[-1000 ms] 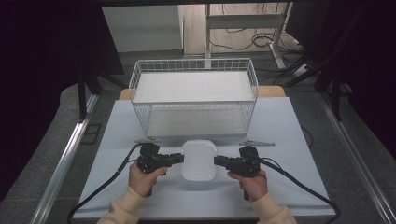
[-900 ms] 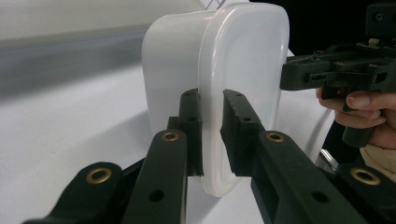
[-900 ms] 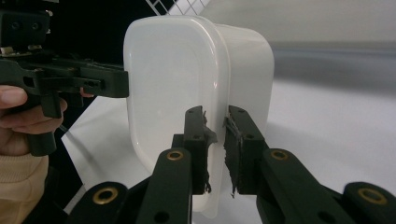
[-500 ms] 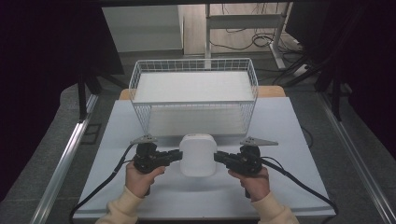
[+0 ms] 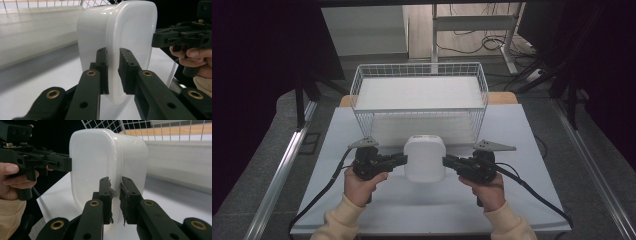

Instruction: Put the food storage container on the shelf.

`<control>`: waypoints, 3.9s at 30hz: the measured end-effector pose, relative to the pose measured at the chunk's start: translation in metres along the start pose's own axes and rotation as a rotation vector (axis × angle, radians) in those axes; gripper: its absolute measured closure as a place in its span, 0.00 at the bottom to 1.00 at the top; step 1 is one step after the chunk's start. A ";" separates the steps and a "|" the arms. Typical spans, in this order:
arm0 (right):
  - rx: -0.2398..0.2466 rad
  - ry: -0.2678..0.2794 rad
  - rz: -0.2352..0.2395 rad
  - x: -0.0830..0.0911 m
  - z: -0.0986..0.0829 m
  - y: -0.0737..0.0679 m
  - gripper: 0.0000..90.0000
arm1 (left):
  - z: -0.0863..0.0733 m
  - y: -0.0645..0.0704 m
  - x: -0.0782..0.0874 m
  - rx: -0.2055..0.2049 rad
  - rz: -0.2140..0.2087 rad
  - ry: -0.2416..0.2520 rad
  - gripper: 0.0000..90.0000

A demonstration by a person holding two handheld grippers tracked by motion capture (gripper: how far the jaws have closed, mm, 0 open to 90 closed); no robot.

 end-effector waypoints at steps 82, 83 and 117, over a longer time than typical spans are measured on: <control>0.077 0.044 -0.004 -0.019 0.190 0.017 0.89 | 0.181 -0.032 0.019 -0.028 0.016 0.042 0.88; 0.073 0.041 -0.003 -0.021 0.191 0.018 0.89 | 0.182 -0.033 0.019 -0.026 0.019 0.041 0.88; -0.276 -0.131 0.027 -0.082 0.222 0.075 0.78 | 0.219 -0.112 -0.019 0.312 -0.065 0.002 0.82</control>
Point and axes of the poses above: each handheld gripper's, and its own axes: x roughly backward along the jaws, z roughly out of its top, y roughly to its right, the point moved 3 cm from there along -x, roughly forward along the jaws, and after that the axes turned 6 degrees about -z, right-handed, at the moved point
